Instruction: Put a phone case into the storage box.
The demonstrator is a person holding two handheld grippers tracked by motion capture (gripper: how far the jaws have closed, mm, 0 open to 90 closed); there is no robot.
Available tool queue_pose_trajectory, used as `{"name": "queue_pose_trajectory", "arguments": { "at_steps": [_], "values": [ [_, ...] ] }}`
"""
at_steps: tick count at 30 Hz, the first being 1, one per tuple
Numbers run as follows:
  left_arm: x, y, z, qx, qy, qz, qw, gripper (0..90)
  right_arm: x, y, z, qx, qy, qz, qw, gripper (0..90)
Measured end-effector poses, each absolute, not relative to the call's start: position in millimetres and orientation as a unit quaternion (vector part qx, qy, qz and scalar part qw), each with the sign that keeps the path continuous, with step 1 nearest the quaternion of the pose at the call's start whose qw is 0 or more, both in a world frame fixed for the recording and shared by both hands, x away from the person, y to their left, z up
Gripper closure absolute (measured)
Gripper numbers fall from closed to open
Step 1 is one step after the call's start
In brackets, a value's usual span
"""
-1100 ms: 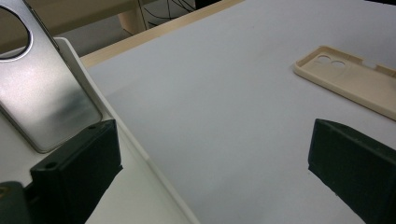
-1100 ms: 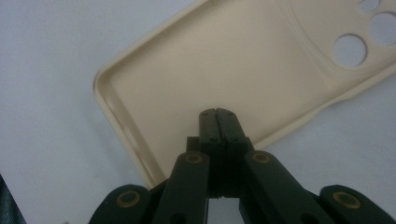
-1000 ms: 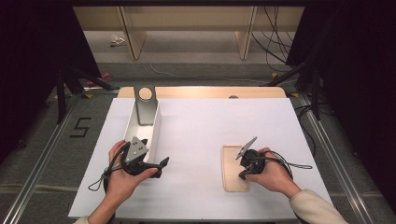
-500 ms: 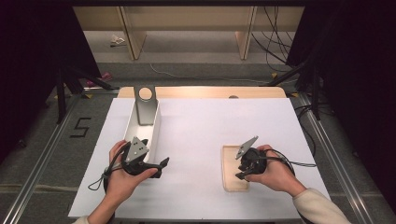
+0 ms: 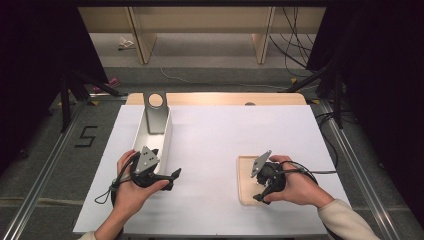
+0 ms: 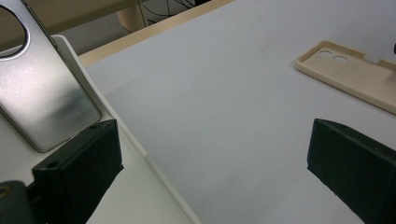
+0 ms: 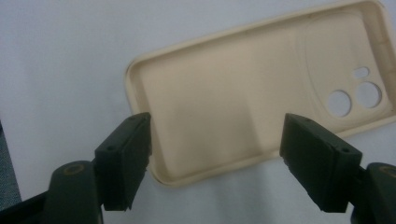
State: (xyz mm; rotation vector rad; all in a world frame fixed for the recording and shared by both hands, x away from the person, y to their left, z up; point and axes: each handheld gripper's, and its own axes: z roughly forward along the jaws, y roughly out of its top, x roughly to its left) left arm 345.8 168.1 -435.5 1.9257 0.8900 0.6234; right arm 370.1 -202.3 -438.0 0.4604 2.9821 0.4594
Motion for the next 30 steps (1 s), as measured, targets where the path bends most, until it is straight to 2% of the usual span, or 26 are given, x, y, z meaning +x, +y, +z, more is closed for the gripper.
{"name": "queue_pose_trajectory", "arguments": {
  "at_steps": [13, 30],
  "values": [
    [344.1, 169.9, -435.8, 0.777, 0.358, 0.252, 0.452, 2.2, 363.7, -196.6, -434.9, 0.132, 0.982, 0.127, 0.047, 23.5],
    [343.7, 168.4, -435.5, 0.779, 0.355, 0.251, 0.453, 2.2, 353.7, -172.4, -450.1, 0.075, 0.993, 0.079, 0.042, 33.9]
  ]
}}
